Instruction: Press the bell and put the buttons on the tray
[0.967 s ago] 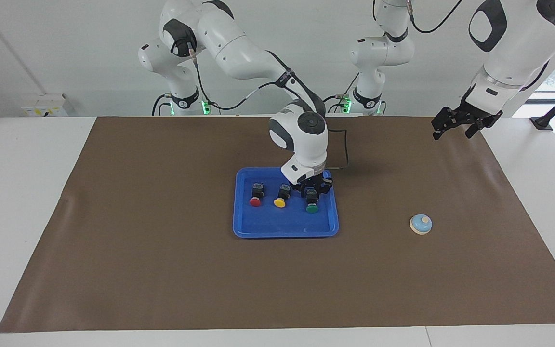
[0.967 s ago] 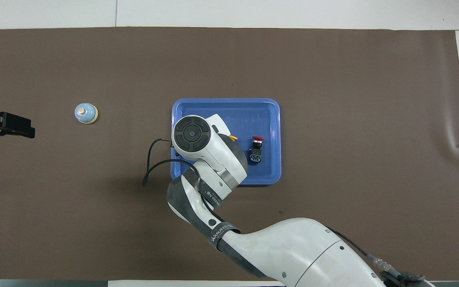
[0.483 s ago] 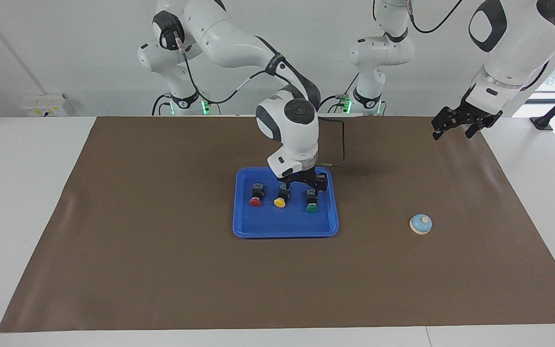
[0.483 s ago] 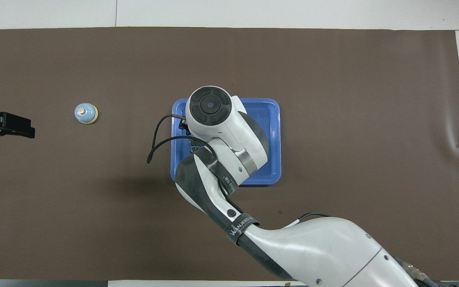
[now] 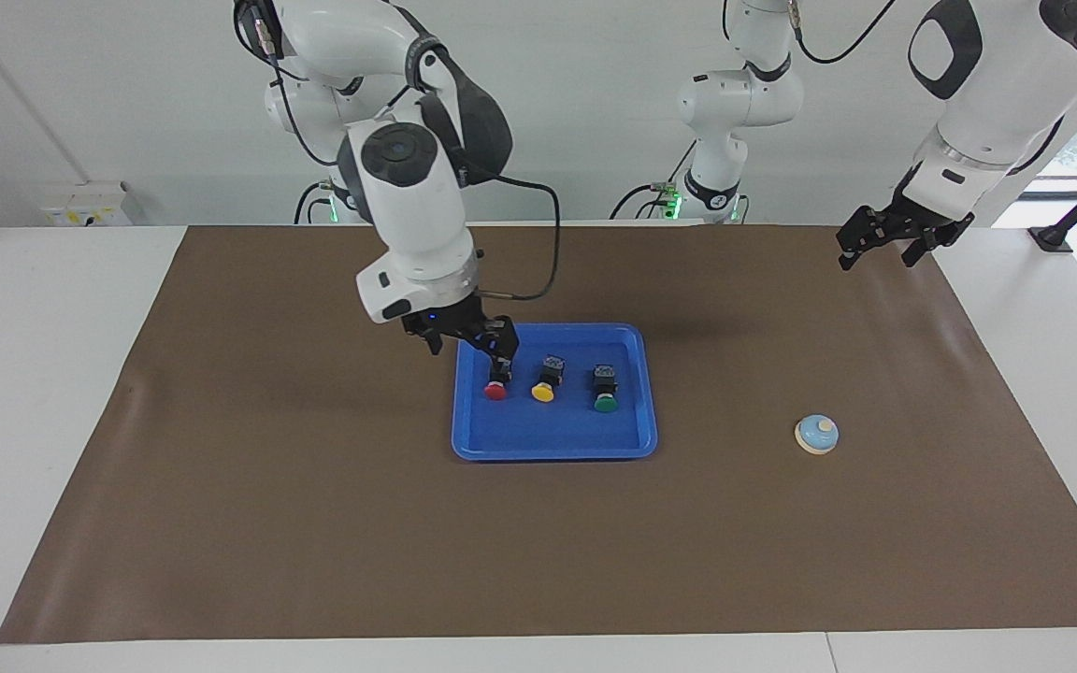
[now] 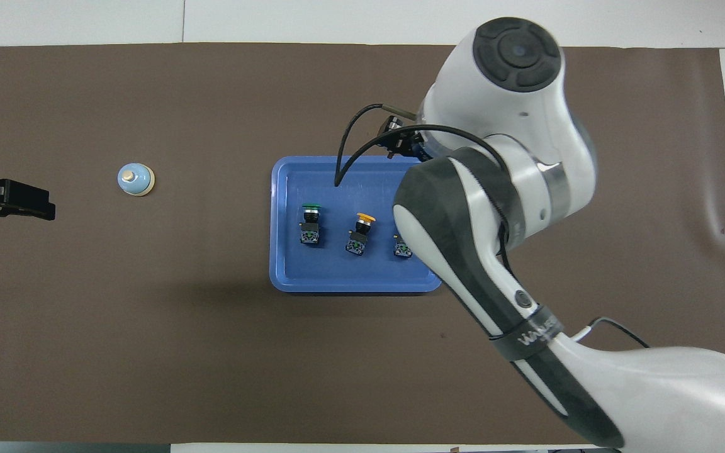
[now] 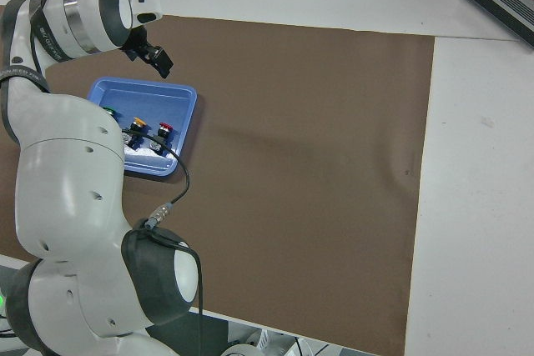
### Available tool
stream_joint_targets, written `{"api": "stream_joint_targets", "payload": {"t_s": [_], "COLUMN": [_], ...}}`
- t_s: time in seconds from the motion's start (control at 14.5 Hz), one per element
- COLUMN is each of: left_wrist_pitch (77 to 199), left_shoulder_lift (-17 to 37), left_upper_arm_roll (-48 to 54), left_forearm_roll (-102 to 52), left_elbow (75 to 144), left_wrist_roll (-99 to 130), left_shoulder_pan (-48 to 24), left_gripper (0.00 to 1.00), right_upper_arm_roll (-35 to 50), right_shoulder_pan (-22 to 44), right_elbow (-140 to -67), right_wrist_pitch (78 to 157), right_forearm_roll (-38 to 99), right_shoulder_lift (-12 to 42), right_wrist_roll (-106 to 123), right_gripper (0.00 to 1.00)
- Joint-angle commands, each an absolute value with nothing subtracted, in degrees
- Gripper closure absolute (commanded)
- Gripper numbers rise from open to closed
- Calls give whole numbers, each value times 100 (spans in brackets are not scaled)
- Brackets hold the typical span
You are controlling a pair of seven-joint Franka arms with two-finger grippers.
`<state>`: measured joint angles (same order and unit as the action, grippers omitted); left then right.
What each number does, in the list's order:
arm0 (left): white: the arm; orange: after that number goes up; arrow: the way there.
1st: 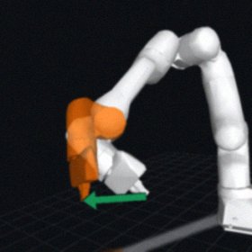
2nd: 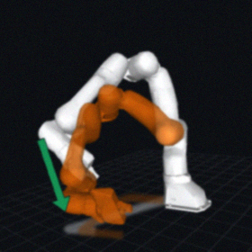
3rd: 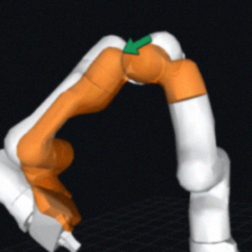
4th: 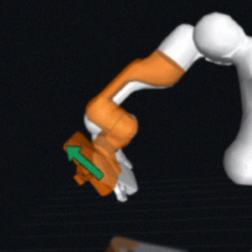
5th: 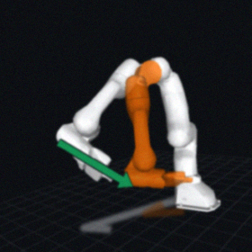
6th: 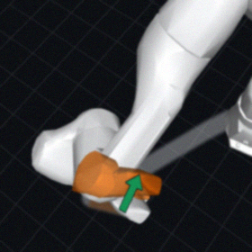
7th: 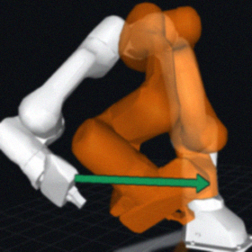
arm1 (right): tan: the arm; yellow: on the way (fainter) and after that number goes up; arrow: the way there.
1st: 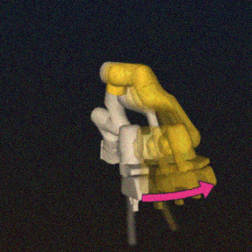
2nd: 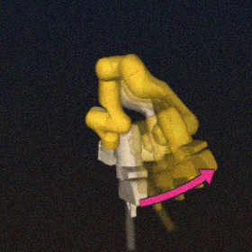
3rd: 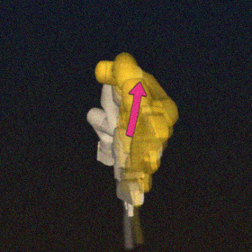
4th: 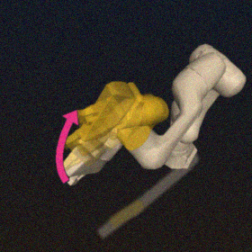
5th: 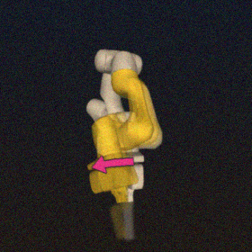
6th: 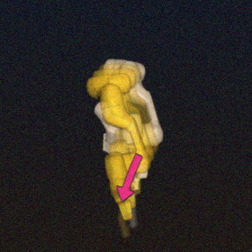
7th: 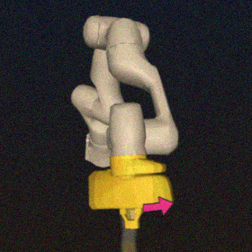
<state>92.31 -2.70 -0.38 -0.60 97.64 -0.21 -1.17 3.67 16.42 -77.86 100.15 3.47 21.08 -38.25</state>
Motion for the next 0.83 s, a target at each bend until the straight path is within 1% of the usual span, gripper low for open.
{"api": "stream_joint_targets", "payload": {"t_s": [0.0, 0.28, 0.48, 0.62, 0.76], "left_wrist_pitch": [9132, 9132, 9132, 9132, 9132], "left_shoulder_lift": [-264, -264, -264, -264, -264], "left_upper_arm_roll": [-53, -53, -53, -53, -53], "left_forearm_roll": [9, 9, 9, 9, 9], "left_elbow": [9703, 9703, 9703, 9703, 9703], "left_wrist_roll": [9, 17, 9, 9, 9], "left_shoulder_pan": [-132, -132, -132, -132, -132], "left_gripper": [0, 0, 0, 0, 0], "right_upper_arm_roll": [422, 404, 404, 404, 404], "right_shoulder_pan": [1118, 415, 115, 97, 36], "right_elbow": [-7884, -7919, -7945, -8190, -8646], "right_wrist_pitch": [9591, 9133, 8887, 8684, 8666], "right_forearm_roll": [387, 299, 1, -253, -299], "right_shoulder_lift": [1811, 1486, 1249, 881, 372], "right_wrist_roll": [-2676, -1147, -240, -27, 88], "right_gripper": [0, 0, 0, 0, 0]}}
